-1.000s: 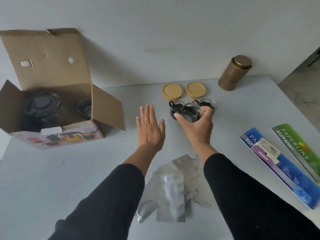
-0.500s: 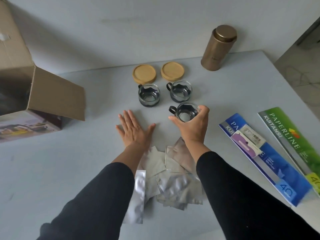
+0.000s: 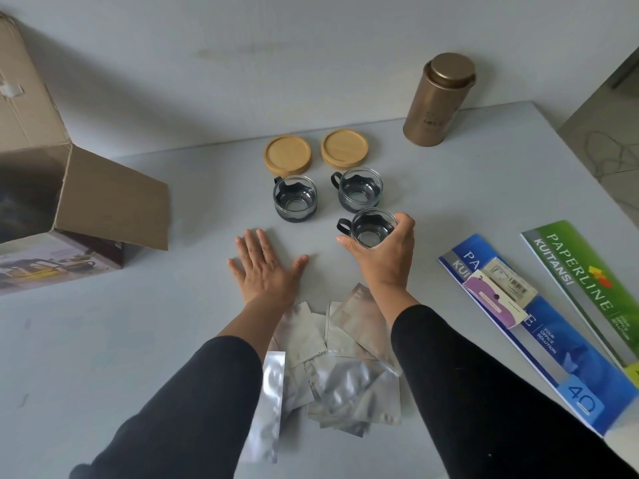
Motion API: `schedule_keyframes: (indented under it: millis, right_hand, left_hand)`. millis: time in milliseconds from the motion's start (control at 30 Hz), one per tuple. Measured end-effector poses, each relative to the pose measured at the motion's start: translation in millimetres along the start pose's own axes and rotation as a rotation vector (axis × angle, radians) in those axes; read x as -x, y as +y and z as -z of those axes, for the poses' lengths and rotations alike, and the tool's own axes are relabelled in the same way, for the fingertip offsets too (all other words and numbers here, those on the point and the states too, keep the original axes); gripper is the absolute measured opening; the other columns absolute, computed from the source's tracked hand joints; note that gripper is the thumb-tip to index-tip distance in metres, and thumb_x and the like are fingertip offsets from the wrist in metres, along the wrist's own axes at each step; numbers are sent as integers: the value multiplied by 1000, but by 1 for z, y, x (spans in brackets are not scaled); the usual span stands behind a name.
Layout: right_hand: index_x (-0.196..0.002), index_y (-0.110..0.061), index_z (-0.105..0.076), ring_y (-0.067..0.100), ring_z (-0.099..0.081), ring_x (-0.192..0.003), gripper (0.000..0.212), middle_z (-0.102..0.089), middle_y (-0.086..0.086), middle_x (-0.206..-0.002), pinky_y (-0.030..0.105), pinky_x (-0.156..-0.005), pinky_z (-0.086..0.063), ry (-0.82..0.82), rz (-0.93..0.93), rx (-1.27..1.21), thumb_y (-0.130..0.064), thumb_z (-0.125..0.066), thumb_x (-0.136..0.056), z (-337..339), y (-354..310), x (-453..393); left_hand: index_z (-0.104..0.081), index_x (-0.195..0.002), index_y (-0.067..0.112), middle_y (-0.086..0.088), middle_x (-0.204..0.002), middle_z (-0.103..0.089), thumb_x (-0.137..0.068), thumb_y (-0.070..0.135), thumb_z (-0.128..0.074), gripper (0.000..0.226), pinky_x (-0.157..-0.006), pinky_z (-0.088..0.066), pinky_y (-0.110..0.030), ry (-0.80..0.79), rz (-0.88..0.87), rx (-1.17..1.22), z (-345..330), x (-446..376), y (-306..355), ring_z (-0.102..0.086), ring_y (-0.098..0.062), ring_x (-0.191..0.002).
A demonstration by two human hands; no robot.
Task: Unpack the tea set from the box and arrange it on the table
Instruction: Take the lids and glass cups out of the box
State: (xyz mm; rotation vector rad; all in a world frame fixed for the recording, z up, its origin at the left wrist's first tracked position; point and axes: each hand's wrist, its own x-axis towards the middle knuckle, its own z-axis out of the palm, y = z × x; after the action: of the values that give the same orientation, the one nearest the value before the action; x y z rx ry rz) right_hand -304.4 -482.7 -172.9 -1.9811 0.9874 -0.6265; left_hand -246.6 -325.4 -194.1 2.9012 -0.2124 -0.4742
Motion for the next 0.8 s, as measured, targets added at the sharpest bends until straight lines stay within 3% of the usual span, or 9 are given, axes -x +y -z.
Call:
schedule_keyframes:
  millis: [200, 467, 600, 800]
  right_hand:
    - [-135, -5, -33, 31, -43, -122, 103, -47, 16, -133, 40, -103, -40, -37, 10, 32, -42, -88, -56, 0, 0, -1]
    - [-137, -6, -33, 34, -40, -125, 103, -44, 18, -134, 41, -102, -37, -7, 41, 165, -47, -85, -58, 3, -5, 1]
    - [-136, -4, -39, 37, -36, -130, 97, -43, 20, -137, 48, -107, -34, 109, 279, 335, -56, -77, -63, 3, -30, 10]
    - [-130, 1, -45, 36, -44, -123, 77, -51, 19, -129, 45, -106, -37, 36, 506, 230, -53, -59, -77, -31, -107, 33]
  left_hand:
    - [18, -149, 11, -6, -157, 23, -87, 72, -19, 94, -116, 11, -47, -22, -6, -8, 3, 0, 0, 24, -22, -144]
    - [13, -150, 8, -7, -158, 22, -91, 66, -23, 91, -117, 9, -45, -75, -69, 55, 13, 0, -12, 24, -24, -144]
    - [7, -151, 7, -7, -159, 16, -96, 59, -17, 80, -118, 6, -41, 53, -111, 1, 34, 4, -26, 22, -24, -145]
    - [5, -151, 7, -4, -159, 15, -100, 48, -17, 69, -120, 8, -38, 247, -223, -24, 103, -6, -58, 21, -21, -145]
